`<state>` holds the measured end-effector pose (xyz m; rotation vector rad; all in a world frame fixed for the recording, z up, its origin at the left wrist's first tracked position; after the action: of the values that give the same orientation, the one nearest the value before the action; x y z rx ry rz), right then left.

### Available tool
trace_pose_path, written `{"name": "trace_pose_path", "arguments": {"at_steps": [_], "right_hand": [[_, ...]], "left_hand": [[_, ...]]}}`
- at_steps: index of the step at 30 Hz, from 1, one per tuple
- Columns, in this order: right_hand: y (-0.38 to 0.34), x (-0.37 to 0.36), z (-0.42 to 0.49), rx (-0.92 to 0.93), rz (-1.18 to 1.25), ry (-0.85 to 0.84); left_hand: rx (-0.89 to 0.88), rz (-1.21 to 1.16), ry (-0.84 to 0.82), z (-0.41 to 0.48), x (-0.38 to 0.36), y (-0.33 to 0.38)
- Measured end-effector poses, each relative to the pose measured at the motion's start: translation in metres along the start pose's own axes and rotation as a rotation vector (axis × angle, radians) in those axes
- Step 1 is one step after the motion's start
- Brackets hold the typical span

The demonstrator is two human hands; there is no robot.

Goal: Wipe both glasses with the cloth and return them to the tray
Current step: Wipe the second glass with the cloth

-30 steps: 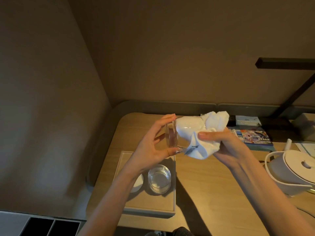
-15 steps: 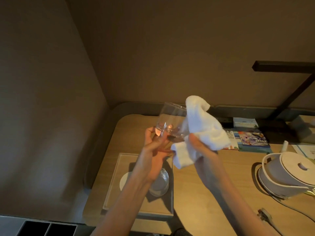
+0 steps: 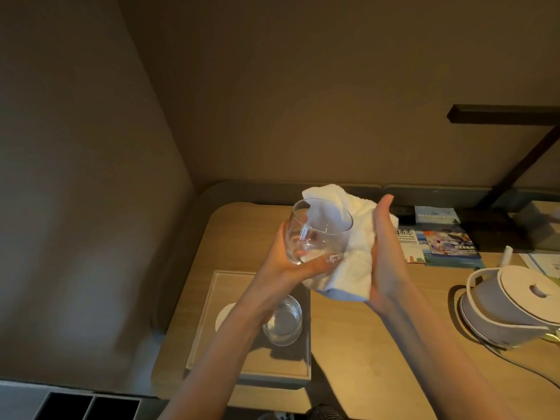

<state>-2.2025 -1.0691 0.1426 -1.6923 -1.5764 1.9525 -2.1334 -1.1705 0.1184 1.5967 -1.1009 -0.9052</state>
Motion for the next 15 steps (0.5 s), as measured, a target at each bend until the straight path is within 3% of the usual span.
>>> {"name": "trace_pose_path", "arguments": {"at_steps": [5, 9, 12, 13, 15], "right_hand": [[0.009, 0.006, -0.003, -0.066, 0.191, -0.007], [0.027, 0.007, -0.006, -0.148, 0.235, 0.0], [0.02, 0.0, -0.007, -0.007, 0.064, -0.043], [0.029, 0.007, -0.009, -0.108, 0.087, -0.032], [0.03, 0.023, -0.015, -0.092, -0.093, 0.069]], "left_hand": [[-0.145, 0.196, 0.192, 0.001, 0.009, 0.014], [-0.346, 0.144, 0.209, -0.004, 0.015, 0.021], [-0.364, 0.183, 0.185, -0.005, 0.014, 0.013], [-0.357, 0.202, 0.186, -0.005, 0.014, 0.01], [-0.343, 0.248, 0.167, -0.006, 0.013, 0.007]]}}
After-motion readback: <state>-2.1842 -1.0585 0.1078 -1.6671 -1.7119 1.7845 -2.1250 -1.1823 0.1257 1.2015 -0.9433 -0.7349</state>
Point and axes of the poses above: each hand's wrist, its own z-axis towards the middle knuckle, its own x-axis out of the back of the hand, y = z × x, the point moved 7 cm from there along z, towards the middle knuckle, and after that the axes turned 9 degrees about x, right-handed, at the moved point
